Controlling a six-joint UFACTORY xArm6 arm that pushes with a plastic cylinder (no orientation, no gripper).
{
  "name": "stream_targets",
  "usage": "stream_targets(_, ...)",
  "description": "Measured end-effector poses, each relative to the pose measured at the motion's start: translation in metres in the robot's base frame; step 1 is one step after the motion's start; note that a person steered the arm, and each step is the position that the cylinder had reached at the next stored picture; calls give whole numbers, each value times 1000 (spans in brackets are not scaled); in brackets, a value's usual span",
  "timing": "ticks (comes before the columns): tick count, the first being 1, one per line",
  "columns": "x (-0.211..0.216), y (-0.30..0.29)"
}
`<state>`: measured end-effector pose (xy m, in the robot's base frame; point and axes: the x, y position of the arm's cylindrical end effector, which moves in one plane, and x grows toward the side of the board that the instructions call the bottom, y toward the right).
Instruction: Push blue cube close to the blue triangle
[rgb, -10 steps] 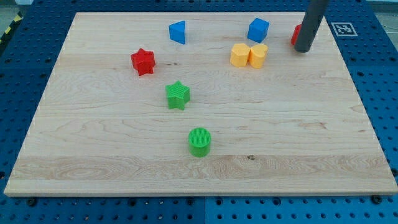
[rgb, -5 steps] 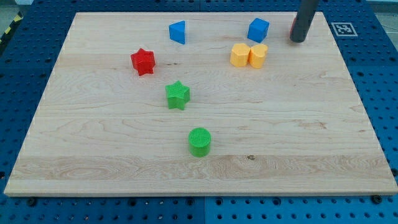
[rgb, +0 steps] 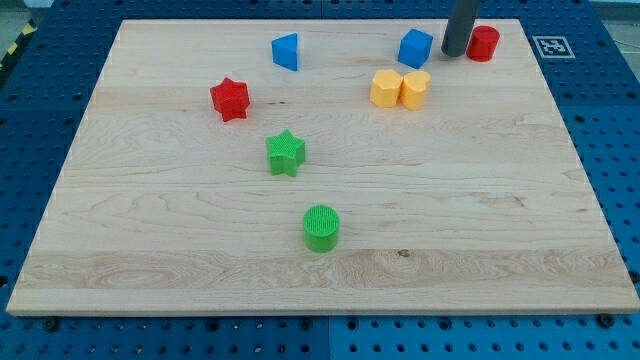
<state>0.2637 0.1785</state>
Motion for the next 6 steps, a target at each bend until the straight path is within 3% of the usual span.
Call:
stream_targets(5,4,-60)
stream_targets(6,-32,-67)
